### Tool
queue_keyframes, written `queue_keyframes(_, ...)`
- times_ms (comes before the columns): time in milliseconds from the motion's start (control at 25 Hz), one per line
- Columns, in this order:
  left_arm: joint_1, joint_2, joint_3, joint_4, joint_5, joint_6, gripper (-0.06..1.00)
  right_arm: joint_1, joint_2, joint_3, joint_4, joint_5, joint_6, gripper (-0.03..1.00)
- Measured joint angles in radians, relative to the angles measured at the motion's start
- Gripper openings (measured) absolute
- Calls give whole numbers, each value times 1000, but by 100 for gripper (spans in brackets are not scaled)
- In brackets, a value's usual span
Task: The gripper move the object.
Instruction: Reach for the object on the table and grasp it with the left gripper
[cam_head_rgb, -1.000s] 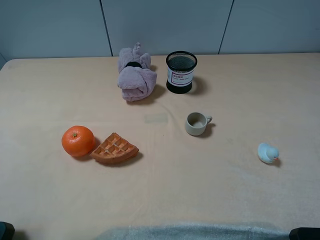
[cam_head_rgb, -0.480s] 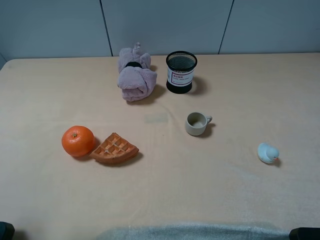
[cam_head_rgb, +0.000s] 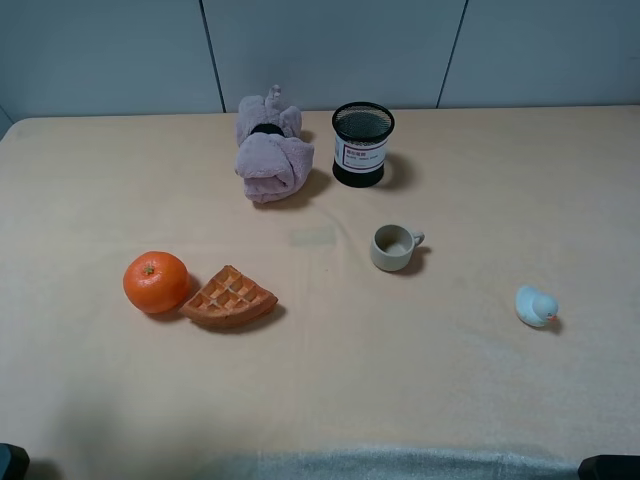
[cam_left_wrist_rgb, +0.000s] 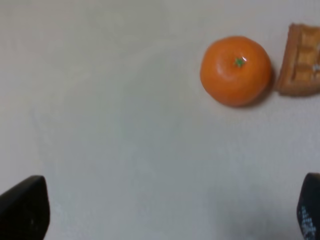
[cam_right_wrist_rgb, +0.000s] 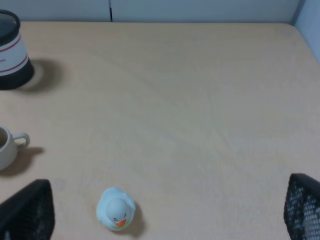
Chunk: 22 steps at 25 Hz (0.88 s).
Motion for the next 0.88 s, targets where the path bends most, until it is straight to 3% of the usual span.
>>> queue_keyframes(400, -5, 304, -71, -55, -5, 128, 99, 0, 0, 0, 0, 0, 0, 69)
queue_keyframes(880, -112, 610, -156, -27, -25, 180, 99, 0, 0, 0, 0, 0, 0, 69)
